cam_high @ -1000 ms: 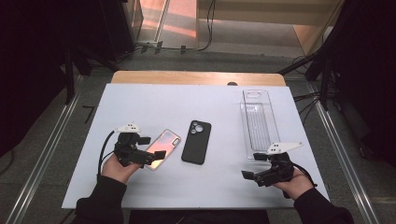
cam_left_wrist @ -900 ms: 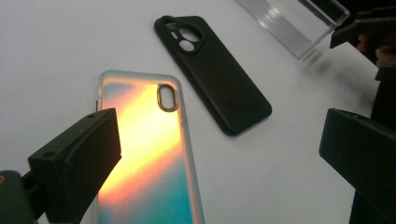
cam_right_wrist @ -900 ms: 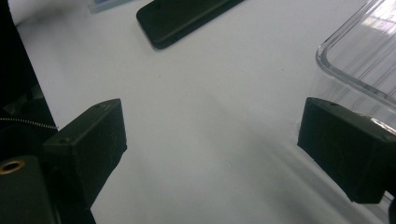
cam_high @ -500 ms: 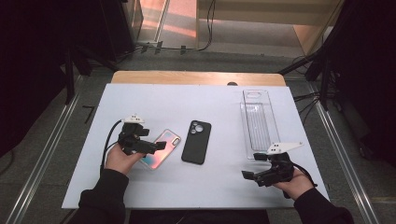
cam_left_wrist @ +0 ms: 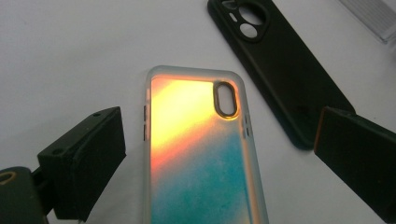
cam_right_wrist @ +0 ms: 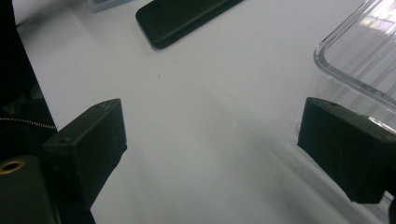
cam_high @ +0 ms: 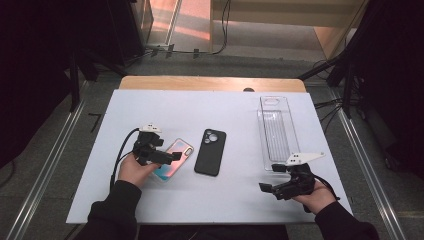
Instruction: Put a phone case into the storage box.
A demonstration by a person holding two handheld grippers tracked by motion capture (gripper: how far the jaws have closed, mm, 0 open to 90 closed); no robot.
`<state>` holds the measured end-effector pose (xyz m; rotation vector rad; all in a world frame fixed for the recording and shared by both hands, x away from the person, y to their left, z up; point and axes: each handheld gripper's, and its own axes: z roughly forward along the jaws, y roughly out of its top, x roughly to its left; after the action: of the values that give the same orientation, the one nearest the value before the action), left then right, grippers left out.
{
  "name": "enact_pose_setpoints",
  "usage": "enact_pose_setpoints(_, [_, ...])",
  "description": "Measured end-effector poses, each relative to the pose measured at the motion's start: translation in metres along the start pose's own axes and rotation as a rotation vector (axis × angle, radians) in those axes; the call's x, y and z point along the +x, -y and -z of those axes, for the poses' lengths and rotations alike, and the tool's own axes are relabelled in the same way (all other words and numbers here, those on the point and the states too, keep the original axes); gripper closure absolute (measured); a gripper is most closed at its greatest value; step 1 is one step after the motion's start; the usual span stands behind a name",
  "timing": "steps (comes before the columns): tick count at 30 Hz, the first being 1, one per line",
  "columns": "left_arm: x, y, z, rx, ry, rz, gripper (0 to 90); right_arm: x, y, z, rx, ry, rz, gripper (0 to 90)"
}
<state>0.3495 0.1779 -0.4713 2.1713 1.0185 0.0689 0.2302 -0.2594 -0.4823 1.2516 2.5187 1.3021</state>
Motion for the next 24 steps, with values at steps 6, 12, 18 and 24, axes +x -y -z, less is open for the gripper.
enact_pose_setpoints(6, [-0.003,0.002,-0.005,0.025,-0.006,-0.009,1.8,0.001,0.0,0.0,-0.001,-0.002,0.003,6.1])
enact_pose_setpoints(12, [-0.005,0.007,-0.01,0.037,-0.021,-0.023,3.8,0.001,0.0,0.0,-0.001,0.0,0.003,6.1])
enact_pose_setpoints(18, [-0.002,0.012,-0.017,0.072,-0.039,-0.016,3.8,0.001,0.0,0.0,0.0,0.0,0.004,6.1])
enact_pose_setpoints(24, [-0.005,0.014,-0.02,0.082,-0.064,-0.042,3.8,0.001,0.0,0.0,0.005,0.0,0.01,6.1])
